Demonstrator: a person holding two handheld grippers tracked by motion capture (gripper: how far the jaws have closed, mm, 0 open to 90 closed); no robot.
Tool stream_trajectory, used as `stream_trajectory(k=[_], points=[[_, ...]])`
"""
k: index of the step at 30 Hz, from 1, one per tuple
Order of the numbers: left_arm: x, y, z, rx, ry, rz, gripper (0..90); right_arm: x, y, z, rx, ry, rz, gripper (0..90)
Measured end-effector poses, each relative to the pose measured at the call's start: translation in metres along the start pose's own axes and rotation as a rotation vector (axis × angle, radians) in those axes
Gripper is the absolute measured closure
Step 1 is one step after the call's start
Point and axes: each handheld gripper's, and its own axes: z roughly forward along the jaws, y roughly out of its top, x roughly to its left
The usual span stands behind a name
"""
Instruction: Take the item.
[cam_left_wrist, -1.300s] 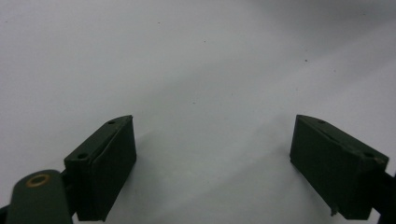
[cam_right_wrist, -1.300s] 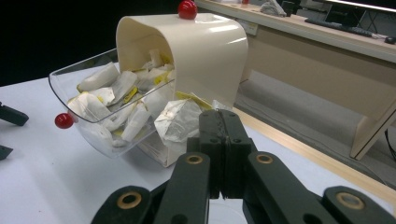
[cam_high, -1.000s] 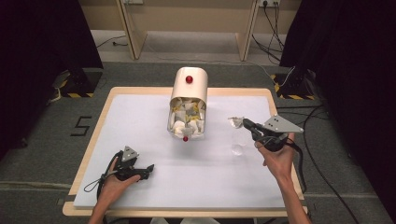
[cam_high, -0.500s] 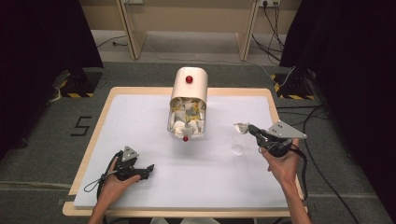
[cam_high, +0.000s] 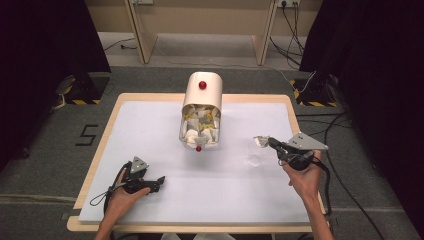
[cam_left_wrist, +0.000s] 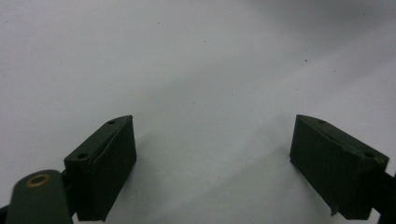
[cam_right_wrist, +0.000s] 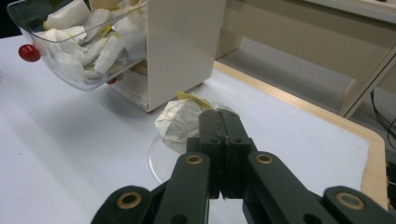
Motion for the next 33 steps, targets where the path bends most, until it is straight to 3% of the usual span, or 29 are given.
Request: stream_trajectory(k=[23, 33], points=[[0.0, 0.0, 0.0, 0.0, 0.0, 0.0, 13.7, -0.001, -0.021, 0.023, 0.078, 0.004, 0.003, 88.9], [0.0, 0.0, 0.0, 0.0, 0.0, 0.0, 13.7, -0.001, -0.025, 0.028, 0.084, 0.004, 0.002, 81.8]])
